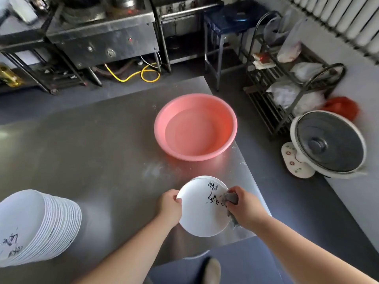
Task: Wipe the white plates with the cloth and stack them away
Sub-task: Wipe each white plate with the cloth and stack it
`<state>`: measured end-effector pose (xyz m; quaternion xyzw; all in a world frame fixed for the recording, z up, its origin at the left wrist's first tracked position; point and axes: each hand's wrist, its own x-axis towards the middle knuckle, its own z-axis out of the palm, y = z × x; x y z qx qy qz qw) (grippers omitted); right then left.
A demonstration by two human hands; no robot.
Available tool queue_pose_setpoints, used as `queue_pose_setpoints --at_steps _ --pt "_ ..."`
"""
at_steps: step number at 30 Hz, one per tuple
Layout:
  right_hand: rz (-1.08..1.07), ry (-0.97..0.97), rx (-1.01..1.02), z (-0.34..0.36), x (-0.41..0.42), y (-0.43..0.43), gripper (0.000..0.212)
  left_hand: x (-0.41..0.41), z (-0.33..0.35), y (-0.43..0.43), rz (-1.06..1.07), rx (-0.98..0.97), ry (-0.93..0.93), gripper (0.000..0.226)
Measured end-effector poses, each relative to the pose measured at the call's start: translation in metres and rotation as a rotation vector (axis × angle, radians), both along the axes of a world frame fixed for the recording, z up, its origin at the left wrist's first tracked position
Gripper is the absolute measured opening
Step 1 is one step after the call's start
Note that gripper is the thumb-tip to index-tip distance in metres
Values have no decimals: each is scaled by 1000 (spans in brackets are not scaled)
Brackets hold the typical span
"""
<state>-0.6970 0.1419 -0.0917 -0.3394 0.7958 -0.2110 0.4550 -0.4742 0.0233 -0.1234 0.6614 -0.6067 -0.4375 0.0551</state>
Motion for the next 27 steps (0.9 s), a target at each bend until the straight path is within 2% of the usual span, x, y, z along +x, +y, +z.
queue_pose_setpoints --at_steps 7,15,17,21,27 --pt "2 84 -14 -11 -4 -10 21 -13 -20 -18 -50 -109 -130 18" --pt "-28 151 -8 -17 -4 -8 19 -15 -25 -23 -222 -155 -218 20" --pt "-28 174 -1 -14 -5 -6 18 -12 -19 -24 -288 -119 -203 26" --pt "41 228 -15 3 3 -12 15 13 6 -32 -381 -79 -177 59" --pt "246 231 -86 47 54 -70 8 90 74 -55 -379 -254 -270 48"
